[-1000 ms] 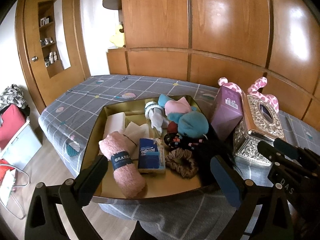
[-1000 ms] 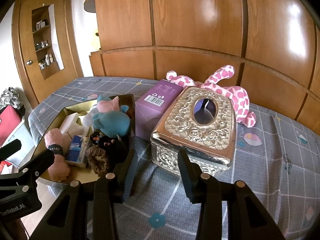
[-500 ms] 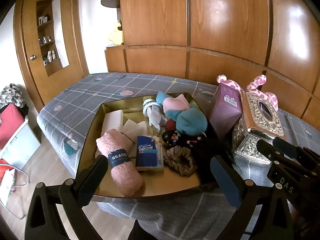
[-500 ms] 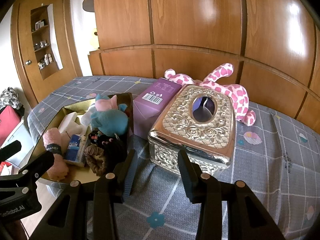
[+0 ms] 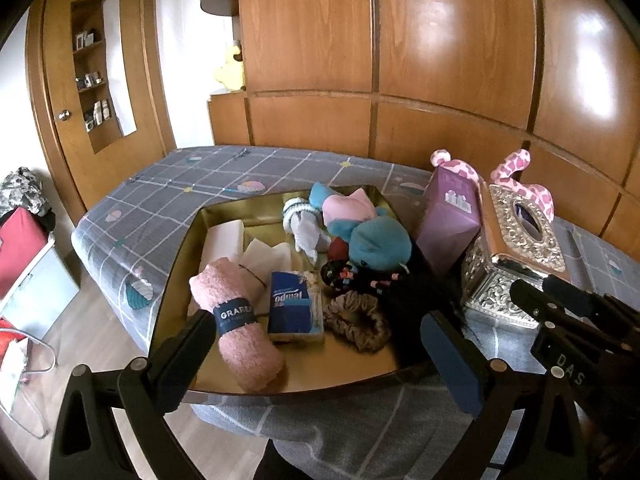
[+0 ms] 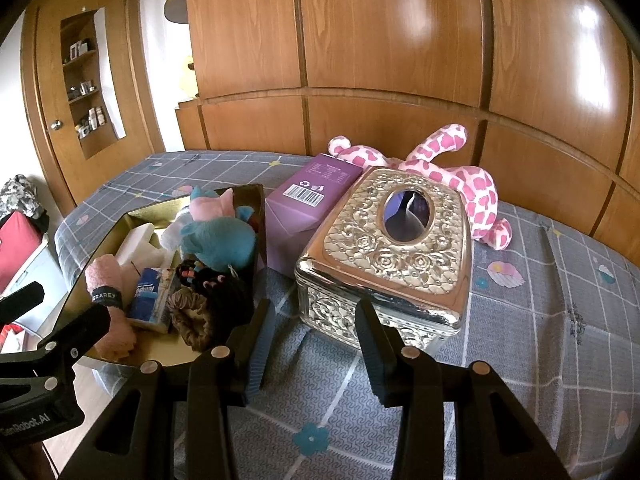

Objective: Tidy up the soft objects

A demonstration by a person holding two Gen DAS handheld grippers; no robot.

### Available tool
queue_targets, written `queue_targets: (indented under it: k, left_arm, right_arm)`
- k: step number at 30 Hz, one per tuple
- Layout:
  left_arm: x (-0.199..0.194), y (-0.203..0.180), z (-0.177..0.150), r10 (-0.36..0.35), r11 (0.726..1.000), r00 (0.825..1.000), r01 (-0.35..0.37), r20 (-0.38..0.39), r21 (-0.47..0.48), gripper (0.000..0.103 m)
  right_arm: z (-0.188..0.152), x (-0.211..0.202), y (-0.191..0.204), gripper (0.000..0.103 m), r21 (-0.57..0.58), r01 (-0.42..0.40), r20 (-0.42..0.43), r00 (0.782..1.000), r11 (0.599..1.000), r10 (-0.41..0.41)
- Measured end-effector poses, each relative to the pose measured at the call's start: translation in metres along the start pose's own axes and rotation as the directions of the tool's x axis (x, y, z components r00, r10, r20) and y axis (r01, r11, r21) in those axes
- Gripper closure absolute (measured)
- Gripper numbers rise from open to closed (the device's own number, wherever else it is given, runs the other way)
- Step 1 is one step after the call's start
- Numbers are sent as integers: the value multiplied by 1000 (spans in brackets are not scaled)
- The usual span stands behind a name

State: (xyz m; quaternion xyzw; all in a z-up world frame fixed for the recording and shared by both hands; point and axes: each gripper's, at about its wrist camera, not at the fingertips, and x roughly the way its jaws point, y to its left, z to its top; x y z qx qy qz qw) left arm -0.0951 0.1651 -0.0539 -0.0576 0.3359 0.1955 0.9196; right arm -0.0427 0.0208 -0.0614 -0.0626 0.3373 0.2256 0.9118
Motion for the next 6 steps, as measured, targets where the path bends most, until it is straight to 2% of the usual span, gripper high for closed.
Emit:
queue_targets:
  k: [6]
  left_arm:
    - [-3,-3,0,-2,1000,1000,2,29,20,1]
  right_arm:
    - [2,-4,-3,62,14,6,27,1000,1000,-6]
